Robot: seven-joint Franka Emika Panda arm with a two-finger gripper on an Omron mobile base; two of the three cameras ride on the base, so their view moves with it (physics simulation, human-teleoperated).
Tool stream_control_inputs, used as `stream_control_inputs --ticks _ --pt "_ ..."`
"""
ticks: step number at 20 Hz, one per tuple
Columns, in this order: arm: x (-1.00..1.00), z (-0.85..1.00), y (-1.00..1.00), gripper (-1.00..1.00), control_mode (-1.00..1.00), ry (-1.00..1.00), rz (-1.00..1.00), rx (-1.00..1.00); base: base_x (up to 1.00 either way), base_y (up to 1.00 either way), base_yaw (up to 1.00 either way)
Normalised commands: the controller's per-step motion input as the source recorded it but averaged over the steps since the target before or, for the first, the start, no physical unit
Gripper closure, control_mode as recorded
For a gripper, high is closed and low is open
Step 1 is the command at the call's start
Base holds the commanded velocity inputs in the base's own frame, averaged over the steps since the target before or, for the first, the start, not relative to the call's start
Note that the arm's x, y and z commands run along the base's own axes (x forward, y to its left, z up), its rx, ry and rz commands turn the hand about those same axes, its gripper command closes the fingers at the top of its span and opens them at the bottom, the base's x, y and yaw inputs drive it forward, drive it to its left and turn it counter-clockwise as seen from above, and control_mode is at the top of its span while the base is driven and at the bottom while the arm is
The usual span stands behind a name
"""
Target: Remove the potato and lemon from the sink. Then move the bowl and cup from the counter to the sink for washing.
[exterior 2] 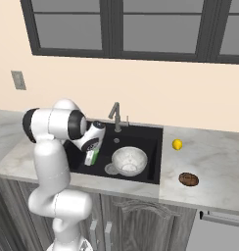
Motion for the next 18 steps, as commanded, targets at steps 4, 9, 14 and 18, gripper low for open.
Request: stream_control_inputs --ticks 4,9,14,18 --pt "0.15 -0.21 0.0 1.0 -1.0 0.0 0.0 0.0 0.0 0.0 0.0" --pt "0.14 -0.22 0.0 1.0 -1.0 0.0 0.0 0.0 0.0 0.0 0.0" --pt "0.13 -0.21 0.0 1.0 -1.0 0.0 0.0 0.0 0.0 0.0 0.0" --pt "0.11 -0.22 0.0 1.0 -1.0 0.0 0.0 -0.01 0.0 0.0 0.0"
